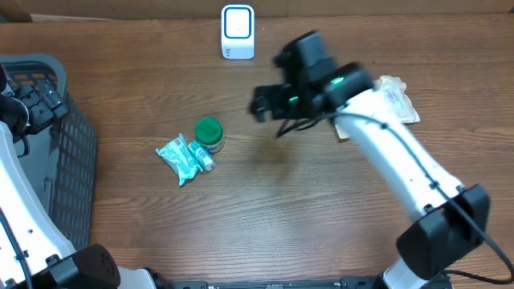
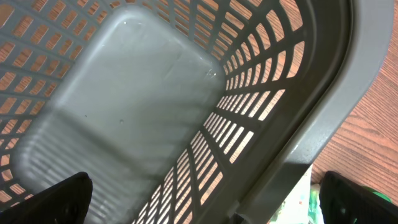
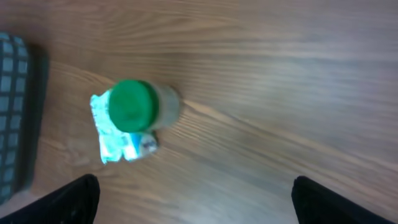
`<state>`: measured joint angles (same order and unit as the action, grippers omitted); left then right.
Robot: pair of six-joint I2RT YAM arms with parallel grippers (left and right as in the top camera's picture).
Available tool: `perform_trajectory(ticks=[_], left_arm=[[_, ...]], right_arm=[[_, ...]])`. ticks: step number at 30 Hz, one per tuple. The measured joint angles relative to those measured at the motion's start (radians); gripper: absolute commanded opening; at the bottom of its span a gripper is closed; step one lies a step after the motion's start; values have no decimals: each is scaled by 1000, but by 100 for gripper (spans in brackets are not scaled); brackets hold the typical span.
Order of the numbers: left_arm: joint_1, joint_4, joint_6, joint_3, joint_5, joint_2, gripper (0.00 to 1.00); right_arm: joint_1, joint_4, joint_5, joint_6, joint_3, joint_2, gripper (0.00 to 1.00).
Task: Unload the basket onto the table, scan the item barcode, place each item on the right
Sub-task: 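Move the right gripper left over the green-lidded jar, then lower the right gripper onto the jar lid and adjust position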
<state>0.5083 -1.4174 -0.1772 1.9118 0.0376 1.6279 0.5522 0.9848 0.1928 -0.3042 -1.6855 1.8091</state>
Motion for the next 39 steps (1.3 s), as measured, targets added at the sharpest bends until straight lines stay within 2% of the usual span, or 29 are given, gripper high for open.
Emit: perform_trajectory(ticks=[7, 21, 26, 34, 39], left_arm=[[0, 0, 0, 0, 0, 0, 100], [0, 0, 0, 0, 0, 0, 99], [0, 0, 0, 0, 0, 0, 99], [0, 0, 0, 0, 0, 0, 100], [0, 0, 0, 0, 0, 0, 99]], right_arm=[[153, -111, -119, -10, -37, 101, 100], [235, -382, -157, -1, -42, 327, 100], [235, -388, -159, 10, -42, 349, 100], [237, -341, -158, 17, -43, 371, 87], [241, -293, -157, 19, -43, 371, 83]])
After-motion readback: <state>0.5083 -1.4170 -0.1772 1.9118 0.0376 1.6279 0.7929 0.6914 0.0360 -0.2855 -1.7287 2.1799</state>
